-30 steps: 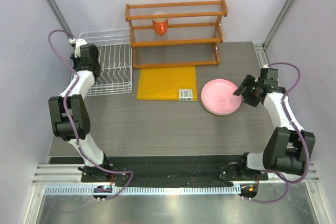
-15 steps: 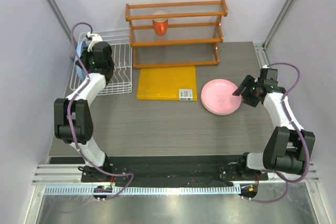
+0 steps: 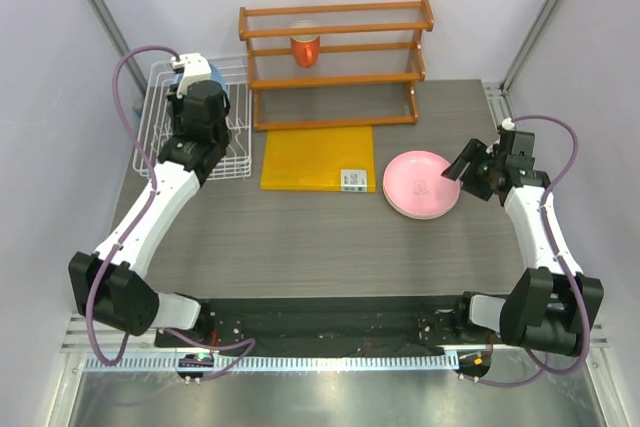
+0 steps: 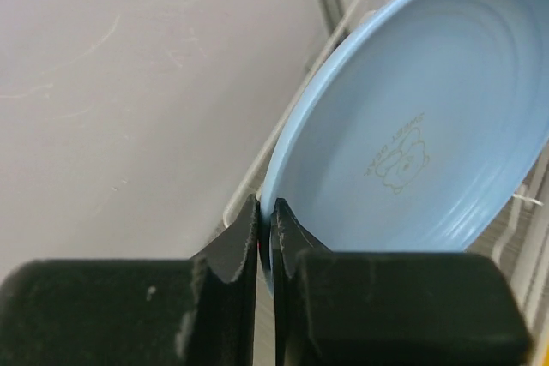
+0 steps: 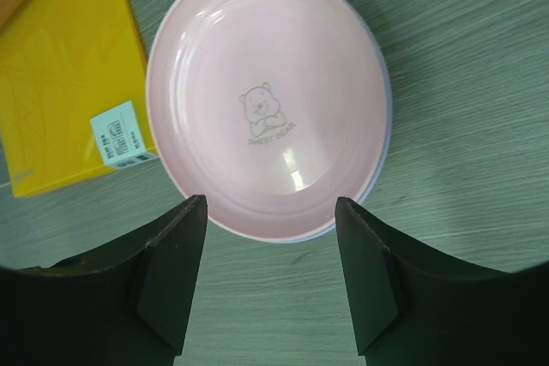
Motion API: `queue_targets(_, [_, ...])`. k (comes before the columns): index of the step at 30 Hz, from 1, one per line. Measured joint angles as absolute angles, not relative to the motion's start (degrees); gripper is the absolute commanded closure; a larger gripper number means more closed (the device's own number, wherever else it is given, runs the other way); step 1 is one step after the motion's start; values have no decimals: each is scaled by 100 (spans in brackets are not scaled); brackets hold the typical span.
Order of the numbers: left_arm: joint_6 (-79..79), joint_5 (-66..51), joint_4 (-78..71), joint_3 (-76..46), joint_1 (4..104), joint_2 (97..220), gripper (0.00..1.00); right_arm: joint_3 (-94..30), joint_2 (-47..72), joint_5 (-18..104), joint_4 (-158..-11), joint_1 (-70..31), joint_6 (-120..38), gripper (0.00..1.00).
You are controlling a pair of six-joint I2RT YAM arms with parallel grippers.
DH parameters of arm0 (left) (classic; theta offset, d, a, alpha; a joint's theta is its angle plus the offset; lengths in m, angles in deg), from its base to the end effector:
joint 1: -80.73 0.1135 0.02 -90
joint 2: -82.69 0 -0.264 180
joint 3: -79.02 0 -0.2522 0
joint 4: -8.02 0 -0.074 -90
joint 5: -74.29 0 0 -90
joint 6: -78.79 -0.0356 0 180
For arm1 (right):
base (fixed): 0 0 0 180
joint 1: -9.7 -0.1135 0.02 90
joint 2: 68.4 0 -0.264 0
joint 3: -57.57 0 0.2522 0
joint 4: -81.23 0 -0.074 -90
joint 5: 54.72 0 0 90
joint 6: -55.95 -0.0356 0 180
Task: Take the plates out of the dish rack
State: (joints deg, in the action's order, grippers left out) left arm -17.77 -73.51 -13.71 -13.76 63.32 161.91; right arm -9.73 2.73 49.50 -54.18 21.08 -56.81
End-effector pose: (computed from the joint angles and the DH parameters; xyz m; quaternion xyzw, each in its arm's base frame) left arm 0.3055 -0.0642 0.3859 -0.1489 0.7356 0.3273 0.5741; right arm 0.2549 -0.0424 0.2653 0.2303 0.8997 0.1501 0.3390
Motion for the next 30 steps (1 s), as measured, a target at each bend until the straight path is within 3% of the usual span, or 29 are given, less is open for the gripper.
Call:
queue_targets(9, [199,-5939,-3327,-1228,5484,15498,100,-1354,-621,5450,-5269,1096,-5852,29])
queue_targets(19, [1733,-4354,-3644,-1765,4321,15389,100,-1568,-837,5649,-5560,7,-6376,28])
queue_targets(30, [2286,-4204,-3546,-1761,3322,15970,100,-1358,-608,5546,-5943,-603,-6571,29])
